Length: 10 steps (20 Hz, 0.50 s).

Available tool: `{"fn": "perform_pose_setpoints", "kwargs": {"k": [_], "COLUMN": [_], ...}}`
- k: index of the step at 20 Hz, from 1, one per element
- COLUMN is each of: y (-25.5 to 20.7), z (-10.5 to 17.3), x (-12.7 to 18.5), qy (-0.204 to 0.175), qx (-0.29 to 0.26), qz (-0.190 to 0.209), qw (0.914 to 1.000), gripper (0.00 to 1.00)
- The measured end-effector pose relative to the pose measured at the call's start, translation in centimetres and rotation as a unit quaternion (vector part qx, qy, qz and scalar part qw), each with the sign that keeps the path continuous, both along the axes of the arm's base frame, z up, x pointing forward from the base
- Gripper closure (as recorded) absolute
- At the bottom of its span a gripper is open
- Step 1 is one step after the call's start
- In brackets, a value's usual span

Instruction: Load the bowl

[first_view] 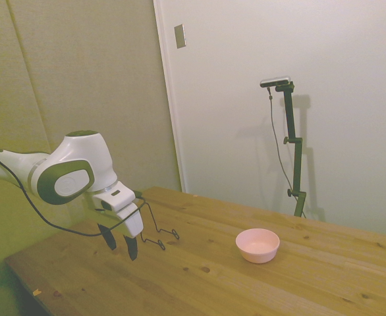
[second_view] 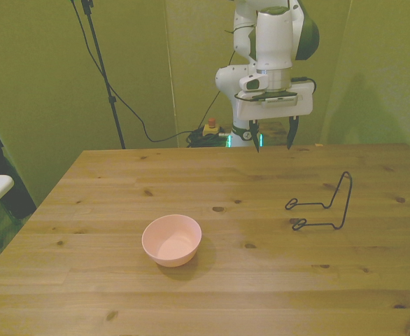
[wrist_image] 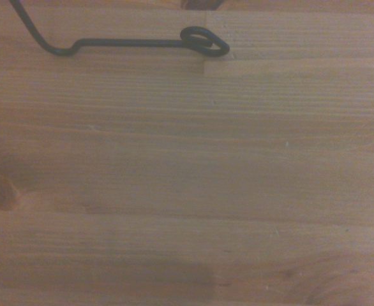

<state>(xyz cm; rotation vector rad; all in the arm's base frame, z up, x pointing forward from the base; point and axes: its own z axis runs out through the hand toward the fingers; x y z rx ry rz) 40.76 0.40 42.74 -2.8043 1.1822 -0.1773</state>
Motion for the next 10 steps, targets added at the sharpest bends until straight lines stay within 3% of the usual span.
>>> {"fn": "perform_pose_setpoints", "kwargs": {"k": [5,10], "y": [0.0,-3.7], "z": [0.2,2.9], "x": [0.8,4.5], "qy": [-0.015,-0.046], "qx": [0.000,-0.009], "qz": [-0.006,-0.036], "qw": [0.9999,0.9982], "gripper": [0.00,0.00]}}
